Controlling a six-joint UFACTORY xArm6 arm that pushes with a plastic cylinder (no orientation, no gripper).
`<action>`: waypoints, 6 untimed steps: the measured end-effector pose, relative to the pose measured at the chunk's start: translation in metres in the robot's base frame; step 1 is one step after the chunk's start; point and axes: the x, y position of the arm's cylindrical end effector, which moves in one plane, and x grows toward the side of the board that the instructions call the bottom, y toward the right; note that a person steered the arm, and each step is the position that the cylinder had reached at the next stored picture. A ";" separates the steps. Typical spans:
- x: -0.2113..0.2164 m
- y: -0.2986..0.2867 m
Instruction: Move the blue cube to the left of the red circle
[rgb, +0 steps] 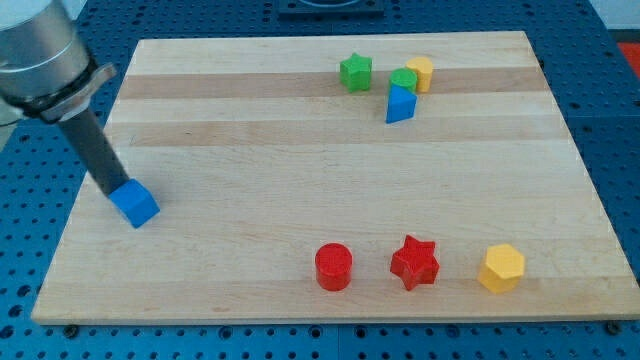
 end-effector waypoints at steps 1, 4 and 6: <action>0.020 0.006; 0.041 0.089; 0.074 0.121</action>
